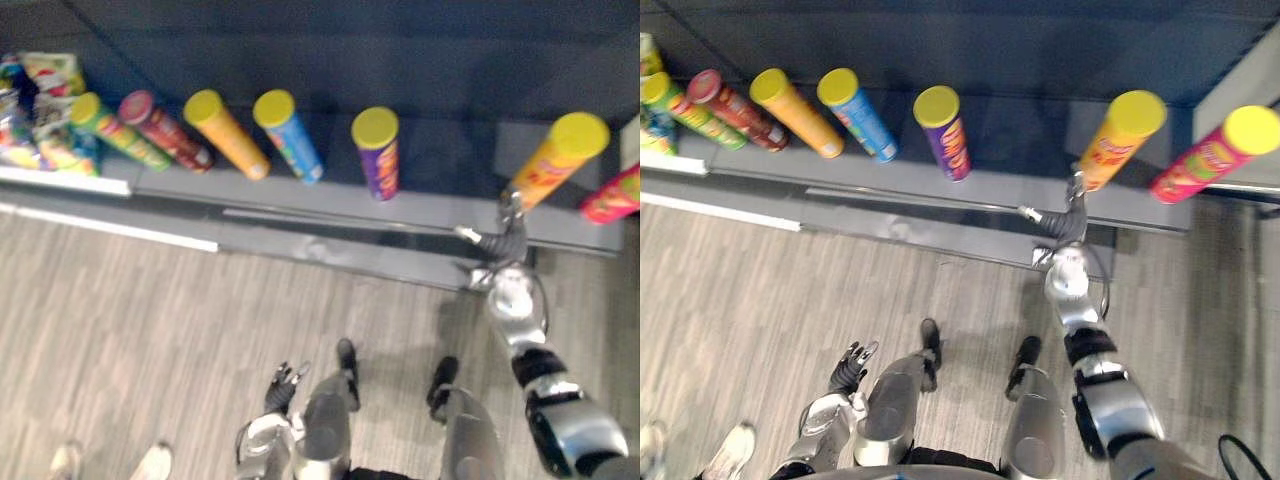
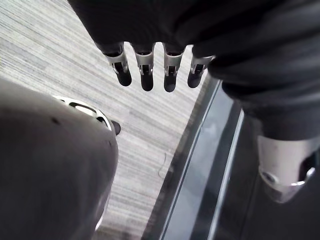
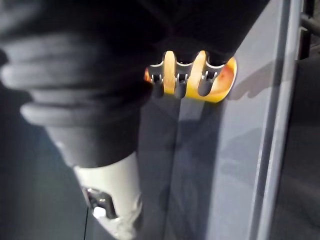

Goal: Put the gum and the chips on the shelf.

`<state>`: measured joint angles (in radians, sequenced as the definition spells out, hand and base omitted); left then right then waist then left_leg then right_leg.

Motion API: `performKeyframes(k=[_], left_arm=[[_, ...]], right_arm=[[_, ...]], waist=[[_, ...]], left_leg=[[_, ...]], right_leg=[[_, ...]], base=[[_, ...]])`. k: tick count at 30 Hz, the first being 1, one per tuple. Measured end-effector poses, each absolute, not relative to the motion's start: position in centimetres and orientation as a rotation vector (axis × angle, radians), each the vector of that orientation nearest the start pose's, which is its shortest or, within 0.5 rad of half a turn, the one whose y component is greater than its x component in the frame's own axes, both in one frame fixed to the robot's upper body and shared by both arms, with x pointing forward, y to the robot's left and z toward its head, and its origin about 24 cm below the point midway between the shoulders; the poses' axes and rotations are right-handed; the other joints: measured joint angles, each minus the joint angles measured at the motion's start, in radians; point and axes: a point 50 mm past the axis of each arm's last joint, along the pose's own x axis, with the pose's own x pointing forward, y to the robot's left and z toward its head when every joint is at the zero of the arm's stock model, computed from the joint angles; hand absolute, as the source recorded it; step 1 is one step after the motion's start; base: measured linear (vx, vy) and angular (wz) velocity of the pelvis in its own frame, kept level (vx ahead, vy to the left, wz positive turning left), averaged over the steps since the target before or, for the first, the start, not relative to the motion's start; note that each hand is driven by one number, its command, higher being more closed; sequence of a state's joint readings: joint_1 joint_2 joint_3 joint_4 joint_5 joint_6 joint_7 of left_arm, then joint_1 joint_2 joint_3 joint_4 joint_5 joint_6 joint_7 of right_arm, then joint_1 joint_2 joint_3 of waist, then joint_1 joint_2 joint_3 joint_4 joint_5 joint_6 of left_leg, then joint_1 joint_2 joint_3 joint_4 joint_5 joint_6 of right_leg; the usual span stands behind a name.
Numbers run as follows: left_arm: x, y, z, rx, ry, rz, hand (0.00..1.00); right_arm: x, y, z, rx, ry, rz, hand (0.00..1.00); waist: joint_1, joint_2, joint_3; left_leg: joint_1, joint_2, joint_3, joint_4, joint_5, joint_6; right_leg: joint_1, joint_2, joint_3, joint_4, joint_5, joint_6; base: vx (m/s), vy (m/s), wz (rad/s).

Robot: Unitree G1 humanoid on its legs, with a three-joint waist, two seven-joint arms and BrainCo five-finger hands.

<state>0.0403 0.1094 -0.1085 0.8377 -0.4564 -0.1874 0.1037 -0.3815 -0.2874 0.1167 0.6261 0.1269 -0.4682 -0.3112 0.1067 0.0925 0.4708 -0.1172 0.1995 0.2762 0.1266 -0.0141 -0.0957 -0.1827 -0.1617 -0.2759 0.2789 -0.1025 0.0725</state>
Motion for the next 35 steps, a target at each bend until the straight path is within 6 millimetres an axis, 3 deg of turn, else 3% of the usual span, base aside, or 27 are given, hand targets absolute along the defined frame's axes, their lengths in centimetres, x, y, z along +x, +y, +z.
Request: performKeyframes(k=[2,3,5,7,11,12,19,35], left_arm=[[14.6,19.3,-13.0,-0.242,0.75,0.32,0.0],[14.3,19.5,-13.2,-0.244,0.766,0.321,0.0],[12.8,19.9,-14.0,-0.26,0.833,0.342,0.0],[11.5,20.2,-14.5,-0.3,0.873,0.38,0.0],[9.9,20.3,-15.2,-0.35,0.931,0.395,0.0],[9.4,20.5,-15.4,-0.37,0.94,0.411,0.0],[7.4,20.8,-16.2,-0.459,1.014,0.519,0.0],[5.4,20.6,-16.9,-0.459,1.103,0.612,0.0]], right_arm=[[27.8,-19.4,1.2,-0.149,-0.061,-0.134,0.0],[26.8,-19.3,-0.1,-0.147,-0.002,-0.11,0.0],[22.4,-19.3,-4.7,-0.118,0.24,-0.044,0.0],[19.5,-18.7,-7.5,-0.086,0.403,0.01,0.0],[13.2,-17.4,-12.5,-0.003,0.739,0.048,0.0],[12.4,-17.9,-13.2,0.023,0.796,0.01,0.0],[9.9,-19.4,-15.3,0.214,0.955,-0.224,0.0],[7.9,-20.5,-16.5,0.369,1.058,-0.522,0.0]], waist=[[-0.03,-0.048,-0.054],[-0.034,-0.057,-0.069],[-0.054,-0.081,-0.129],[-0.079,-0.096,-0.168],[-0.08,-0.105,-0.239],[-0.085,-0.108,-0.254],[-0.09,-0.114,-0.307],[-0.102,-0.088,-0.326]], left_leg=[[0.057,-0.008,0.032,-0.056,0.004,-0.006],[0.073,-0.011,0.042,-0.069,0.005,-0.007],[0.131,-0.022,0.071,-0.112,0.005,-0.008],[0.17,-0.027,0.08,-0.14,0.007,-0.01],[0.223,-0.031,0.099,-0.184,0.013,-0.02],[0.237,-0.032,0.1,-0.198,0.018,-0.023],[0.279,-0.034,0.095,-0.227,0.022,-0.028],[0.313,-0.041,0.093,-0.229,0.018,-0.035]], right_leg=[[0.033,0.006,0.016,-0.038,0.007,0.011],[0.041,0.006,0.02,-0.044,0.008,0.013],[0.083,0.007,0.037,-0.079,0.013,0.023],[0.118,0.009,0.041,-0.108,0.018,0.03],[0.161,0.017,0.043,-0.142,0.023,0.037],[0.174,0.019,0.041,-0.155,0.026,0.038],[0.235,0.026,0.022,-0.213,0.037,0.043],[0.318,0.04,0.005,-0.301,0.075,0.046]], base=[[0.17,0.037,-0.25],[0.17,0.057,-0.27],[0.13,0.067,-0.25],[0.09,0.046,-0.14],[0.05,0.025,-0.06],[0.0,0.0,0.0],[0.01,-0.002,0.04],[0.02,0.004,0.02]])
